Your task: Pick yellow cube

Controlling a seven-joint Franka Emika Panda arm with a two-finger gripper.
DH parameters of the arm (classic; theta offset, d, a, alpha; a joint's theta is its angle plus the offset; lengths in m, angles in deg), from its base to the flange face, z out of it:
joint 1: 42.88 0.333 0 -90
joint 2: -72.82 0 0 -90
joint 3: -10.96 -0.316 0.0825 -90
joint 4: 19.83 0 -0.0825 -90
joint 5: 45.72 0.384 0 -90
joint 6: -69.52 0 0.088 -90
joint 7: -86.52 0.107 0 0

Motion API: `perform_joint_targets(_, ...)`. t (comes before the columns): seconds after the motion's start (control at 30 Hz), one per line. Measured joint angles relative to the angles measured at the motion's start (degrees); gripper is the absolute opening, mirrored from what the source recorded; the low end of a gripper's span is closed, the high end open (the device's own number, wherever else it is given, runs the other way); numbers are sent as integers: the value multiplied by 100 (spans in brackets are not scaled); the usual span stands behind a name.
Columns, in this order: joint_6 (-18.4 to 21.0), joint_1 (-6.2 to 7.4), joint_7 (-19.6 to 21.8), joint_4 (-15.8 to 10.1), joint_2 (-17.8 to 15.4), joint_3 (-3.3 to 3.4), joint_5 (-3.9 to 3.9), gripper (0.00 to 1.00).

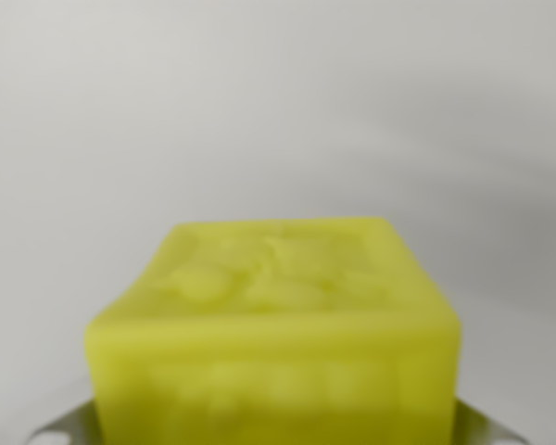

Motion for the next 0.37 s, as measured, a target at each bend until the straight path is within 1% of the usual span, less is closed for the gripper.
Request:
perform_joint_targets(0.1,64,1,2,27,-37,0,-2,0)
perform_joint_targets(0.37,73,1,2,31,-42,0,-2,0)
